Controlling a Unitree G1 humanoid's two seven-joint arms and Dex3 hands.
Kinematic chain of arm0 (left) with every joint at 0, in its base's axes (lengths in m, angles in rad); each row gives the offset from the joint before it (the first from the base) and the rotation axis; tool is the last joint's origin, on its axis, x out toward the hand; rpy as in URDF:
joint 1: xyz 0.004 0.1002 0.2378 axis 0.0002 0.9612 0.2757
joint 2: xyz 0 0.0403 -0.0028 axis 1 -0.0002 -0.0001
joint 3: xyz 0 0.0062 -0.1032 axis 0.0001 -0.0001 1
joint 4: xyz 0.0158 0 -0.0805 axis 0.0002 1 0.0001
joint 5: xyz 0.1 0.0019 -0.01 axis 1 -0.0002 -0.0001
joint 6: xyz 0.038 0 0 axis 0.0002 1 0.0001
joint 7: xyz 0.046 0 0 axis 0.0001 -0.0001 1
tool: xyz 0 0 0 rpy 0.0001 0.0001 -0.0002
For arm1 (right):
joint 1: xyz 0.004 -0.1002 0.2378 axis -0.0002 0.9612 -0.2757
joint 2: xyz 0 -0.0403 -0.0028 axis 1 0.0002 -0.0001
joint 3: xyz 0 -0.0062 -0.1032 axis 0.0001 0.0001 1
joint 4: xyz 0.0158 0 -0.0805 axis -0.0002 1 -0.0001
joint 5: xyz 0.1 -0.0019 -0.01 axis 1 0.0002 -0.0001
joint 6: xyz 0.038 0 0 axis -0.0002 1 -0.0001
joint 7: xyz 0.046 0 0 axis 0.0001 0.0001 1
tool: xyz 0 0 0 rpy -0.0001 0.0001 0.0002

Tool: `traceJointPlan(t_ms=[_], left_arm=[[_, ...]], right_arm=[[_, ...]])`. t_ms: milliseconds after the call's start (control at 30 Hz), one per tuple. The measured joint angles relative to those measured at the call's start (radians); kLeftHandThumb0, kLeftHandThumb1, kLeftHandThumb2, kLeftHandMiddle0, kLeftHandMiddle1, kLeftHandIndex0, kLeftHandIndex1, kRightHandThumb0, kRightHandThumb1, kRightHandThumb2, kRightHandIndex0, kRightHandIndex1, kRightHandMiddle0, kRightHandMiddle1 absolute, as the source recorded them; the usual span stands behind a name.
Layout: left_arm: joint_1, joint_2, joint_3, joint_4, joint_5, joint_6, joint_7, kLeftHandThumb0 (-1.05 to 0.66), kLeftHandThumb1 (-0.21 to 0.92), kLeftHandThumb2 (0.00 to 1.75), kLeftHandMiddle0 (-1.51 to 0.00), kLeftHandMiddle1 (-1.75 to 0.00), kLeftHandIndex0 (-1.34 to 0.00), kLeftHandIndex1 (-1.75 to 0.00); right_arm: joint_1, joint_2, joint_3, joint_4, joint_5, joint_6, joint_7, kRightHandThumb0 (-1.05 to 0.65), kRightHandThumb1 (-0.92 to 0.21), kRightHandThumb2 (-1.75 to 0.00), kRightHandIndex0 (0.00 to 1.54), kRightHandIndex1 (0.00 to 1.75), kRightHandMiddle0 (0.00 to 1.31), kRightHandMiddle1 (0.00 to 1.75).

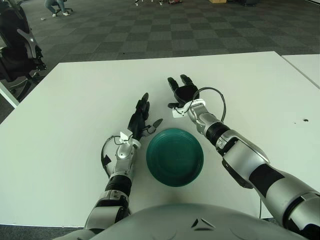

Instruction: Put the charger into the plate.

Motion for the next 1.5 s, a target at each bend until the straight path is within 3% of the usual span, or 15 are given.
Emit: traceJointPlan(t_ms=[567,1133,1300,1500], left_arm=[[-0.030,-0.007,0.014,0.042,0.009,0.004,0.006,-0.76,0.90,0.25,-0.08,0.00,0.00,-0.23],[-0.055,-0.022,0.065,0.073,-0.037,0.012,0.027,-0.73,0.88,0.24,-0.11,-0.01,0.00,-0.30],[-0.055,-0.023,0.071,0.073,-0.040,-0.009,0.060,-0.71,0.92,0.41,-0.19,-0.05,0.00,-0.38],[-0.055,-0.023,0.071,0.073,-0.046,-0.034,0.083,-0.70,0.92,0.61,-0.20,-0.04,0.00,-0.43]], right_arm=[[0.004,0.045,0.017,0.138,0.046,0.013,0.060,-1.05,-0.92,-0.75,0.04,0.01,0.00,0.00],[-0.011,0.048,0.024,0.167,0.061,0.002,0.080,-1.05,-0.92,-0.71,0.04,0.00,0.00,0.00],[-0.013,0.047,0.037,0.189,0.060,-0.011,0.080,-1.05,-0.92,-0.65,0.03,0.00,0.00,0.00],[-0.006,0.043,0.055,0.202,0.056,-0.018,0.075,-1.05,-0.92,-0.62,0.01,0.00,0.00,0.00]])
